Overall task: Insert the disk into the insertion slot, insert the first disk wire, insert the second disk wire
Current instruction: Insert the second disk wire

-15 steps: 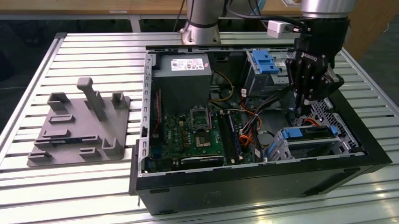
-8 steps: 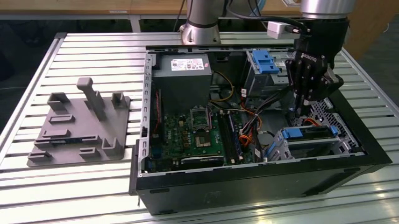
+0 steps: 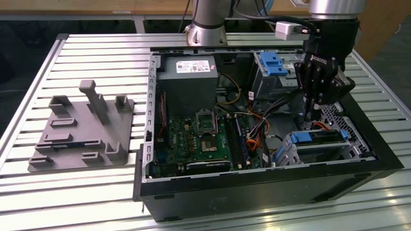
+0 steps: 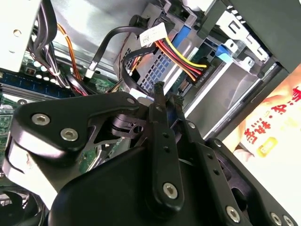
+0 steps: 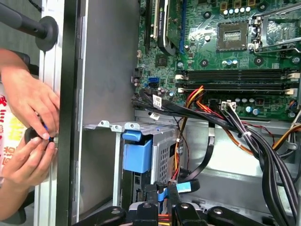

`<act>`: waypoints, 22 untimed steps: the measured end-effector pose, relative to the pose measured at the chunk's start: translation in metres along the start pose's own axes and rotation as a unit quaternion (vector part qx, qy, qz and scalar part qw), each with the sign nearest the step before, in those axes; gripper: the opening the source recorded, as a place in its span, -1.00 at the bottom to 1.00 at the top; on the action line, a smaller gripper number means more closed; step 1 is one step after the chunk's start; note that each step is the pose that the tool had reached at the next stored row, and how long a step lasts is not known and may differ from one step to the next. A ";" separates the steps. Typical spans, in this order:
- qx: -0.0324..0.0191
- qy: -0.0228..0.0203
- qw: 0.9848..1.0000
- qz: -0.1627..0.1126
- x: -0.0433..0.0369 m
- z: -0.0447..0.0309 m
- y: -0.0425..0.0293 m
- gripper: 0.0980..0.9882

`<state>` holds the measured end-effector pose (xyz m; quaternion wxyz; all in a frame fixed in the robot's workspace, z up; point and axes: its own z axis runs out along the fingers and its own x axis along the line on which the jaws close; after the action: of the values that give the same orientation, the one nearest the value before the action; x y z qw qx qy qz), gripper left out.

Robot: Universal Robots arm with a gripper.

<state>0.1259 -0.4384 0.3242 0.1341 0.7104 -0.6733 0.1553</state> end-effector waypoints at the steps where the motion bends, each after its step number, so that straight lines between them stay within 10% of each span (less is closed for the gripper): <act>1: 0.000 0.000 1.000 0.000 0.0000 0.0001 0.0000 -0.74; 8: 0.000 0.001 1.000 0.000 -0.0004 0.0006 0.0009 -0.46; 12: 0.003 0.011 1.000 0.001 -0.0005 0.0002 0.0042 -0.46; 22: 0.051 0.017 0.998 0.023 -0.0013 -0.0002 0.0175 -0.46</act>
<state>0.1084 -0.4382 0.3236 0.1055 0.6977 -0.6784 0.2047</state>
